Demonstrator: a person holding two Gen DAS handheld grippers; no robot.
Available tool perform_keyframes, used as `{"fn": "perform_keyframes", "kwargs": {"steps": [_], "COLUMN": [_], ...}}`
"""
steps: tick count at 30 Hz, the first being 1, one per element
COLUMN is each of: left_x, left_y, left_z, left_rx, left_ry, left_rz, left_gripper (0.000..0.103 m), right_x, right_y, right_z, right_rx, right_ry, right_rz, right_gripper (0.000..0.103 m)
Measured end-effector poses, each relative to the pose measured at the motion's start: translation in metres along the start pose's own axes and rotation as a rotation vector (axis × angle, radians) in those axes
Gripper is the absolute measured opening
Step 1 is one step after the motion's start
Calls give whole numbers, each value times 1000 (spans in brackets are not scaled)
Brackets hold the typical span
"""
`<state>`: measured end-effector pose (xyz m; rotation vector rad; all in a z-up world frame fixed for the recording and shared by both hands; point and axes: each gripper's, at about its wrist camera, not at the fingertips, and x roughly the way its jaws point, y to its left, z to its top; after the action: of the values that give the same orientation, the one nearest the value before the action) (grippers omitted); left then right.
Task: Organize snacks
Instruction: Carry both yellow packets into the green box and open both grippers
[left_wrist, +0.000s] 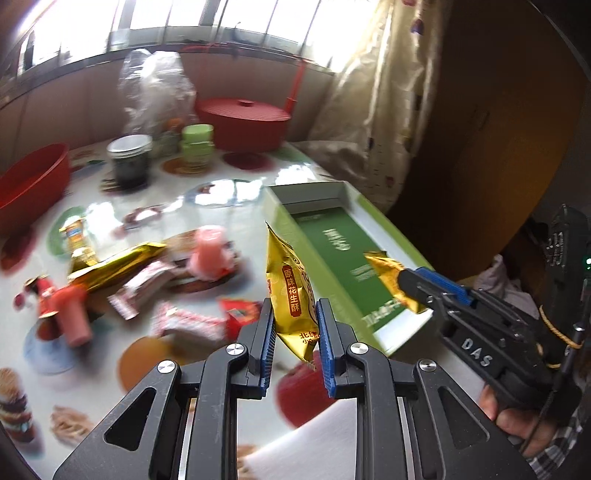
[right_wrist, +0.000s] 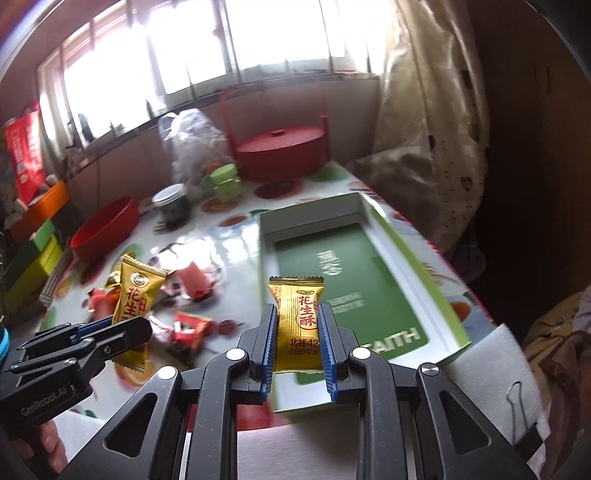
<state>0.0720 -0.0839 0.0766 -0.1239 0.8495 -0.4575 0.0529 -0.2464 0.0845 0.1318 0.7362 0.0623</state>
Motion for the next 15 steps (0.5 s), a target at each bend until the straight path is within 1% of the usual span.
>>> {"fn": "perform_keyframes", "kwargs": {"steps": [5, 7, 10, 11, 13, 15], "left_x": [20, 27, 39, 45, 54, 62], "left_y": [-24, -29, -40, -43, -47, -53], "left_z": [14, 17, 22, 22, 24, 23], "left_rx": [37, 35, 56, 56, 51, 59], "left_ry": [15, 26, 33, 46, 65, 86], "left_rz": [-69, -83, -100, -105, -140, -138], "left_gripper": [22, 22, 22, 22, 22, 22], "right_x": [9, 14, 22, 24, 30, 33], "right_y": [-25, -34, -43, -46, -50, -53], "right_z": [3, 4, 3, 3, 1, 1], "right_rx": [34, 43, 51, 51, 52, 51], "right_ry": [10, 16, 33, 38, 49, 55], "right_rz": [-45, -61, -76, -79, -85, -88], "right_gripper": [21, 21, 21, 21, 21, 21]}}
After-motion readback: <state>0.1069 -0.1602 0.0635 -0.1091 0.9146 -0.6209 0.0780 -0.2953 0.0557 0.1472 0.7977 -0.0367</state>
